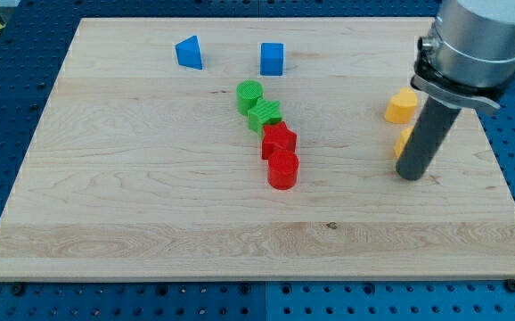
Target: Push the yellow hexagon to the yellow heart
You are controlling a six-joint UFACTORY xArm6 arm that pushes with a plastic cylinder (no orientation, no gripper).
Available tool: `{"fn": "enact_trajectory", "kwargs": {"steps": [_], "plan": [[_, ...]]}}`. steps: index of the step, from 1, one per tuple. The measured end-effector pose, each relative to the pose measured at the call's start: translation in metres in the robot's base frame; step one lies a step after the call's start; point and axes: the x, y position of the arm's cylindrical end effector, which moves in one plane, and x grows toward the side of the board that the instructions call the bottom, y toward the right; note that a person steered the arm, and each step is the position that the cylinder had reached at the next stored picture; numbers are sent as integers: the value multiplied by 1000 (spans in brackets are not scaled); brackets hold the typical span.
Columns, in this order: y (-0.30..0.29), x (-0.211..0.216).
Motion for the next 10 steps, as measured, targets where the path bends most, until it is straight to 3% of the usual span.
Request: {"fn": "enact_trajectory", "kwargs": {"steps": [1, 3, 10], "plan": [[14, 21], [15, 25], [15, -40]]}}
